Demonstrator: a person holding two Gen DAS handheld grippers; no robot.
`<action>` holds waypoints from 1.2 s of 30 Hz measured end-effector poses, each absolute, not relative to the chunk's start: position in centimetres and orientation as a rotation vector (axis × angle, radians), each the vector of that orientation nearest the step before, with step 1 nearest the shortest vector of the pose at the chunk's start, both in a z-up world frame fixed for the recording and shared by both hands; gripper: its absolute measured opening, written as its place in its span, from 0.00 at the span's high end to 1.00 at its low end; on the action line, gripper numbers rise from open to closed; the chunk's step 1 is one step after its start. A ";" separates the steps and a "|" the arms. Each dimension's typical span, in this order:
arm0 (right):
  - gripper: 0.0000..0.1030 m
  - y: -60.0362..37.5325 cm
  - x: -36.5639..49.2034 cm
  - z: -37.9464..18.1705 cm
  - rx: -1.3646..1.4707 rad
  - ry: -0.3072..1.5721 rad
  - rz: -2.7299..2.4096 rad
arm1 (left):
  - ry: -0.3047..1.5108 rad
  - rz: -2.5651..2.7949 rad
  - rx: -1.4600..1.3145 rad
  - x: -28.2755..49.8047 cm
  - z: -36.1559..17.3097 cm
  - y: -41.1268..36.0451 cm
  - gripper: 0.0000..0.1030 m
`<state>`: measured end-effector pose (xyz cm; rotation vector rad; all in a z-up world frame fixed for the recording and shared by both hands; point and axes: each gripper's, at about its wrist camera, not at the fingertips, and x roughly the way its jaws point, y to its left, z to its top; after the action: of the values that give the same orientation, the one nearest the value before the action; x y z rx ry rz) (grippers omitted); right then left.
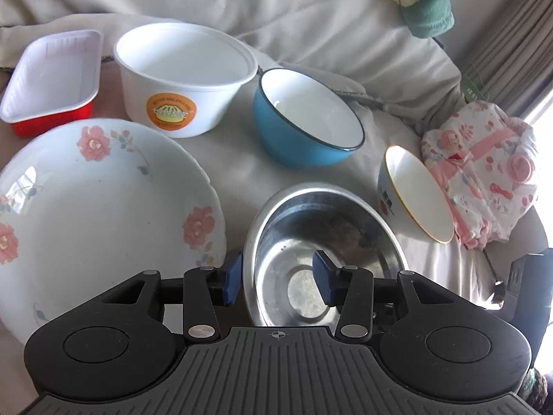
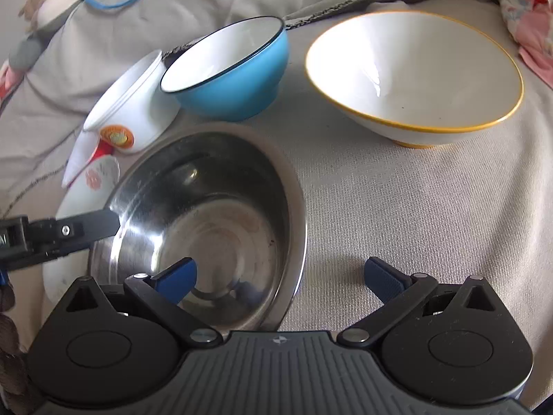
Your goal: Organize plates and bowls
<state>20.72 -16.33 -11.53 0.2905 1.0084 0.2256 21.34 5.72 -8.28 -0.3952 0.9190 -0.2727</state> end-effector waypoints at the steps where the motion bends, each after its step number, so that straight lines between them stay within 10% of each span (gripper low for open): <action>1: 0.00 -16.3 20.7 -11.6 0.290 1.008 0.223 | 0.917 -0.271 -0.393 21.3 -8.2 5.6 0.54; 9: 0.03 -17.2 20.6 -11.0 0.296 0.995 0.271 | 0.930 -0.260 -0.390 21.2 -8.4 5.2 0.59; 14: 0.44 -17.5 19.6 -9.5 0.319 0.939 0.303 | 0.987 -0.262 -0.388 20.8 -8.3 5.0 0.71; 36: 0.44 1.7 24.1 -5.4 -0.013 0.859 0.592 | 0.803 0.061 -0.528 16.8 -6.4 20.2 0.68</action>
<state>24.09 1.72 -5.42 -0.0126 0.8588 0.5920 16.75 20.15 -6.42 -0.5276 0.8034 0.0614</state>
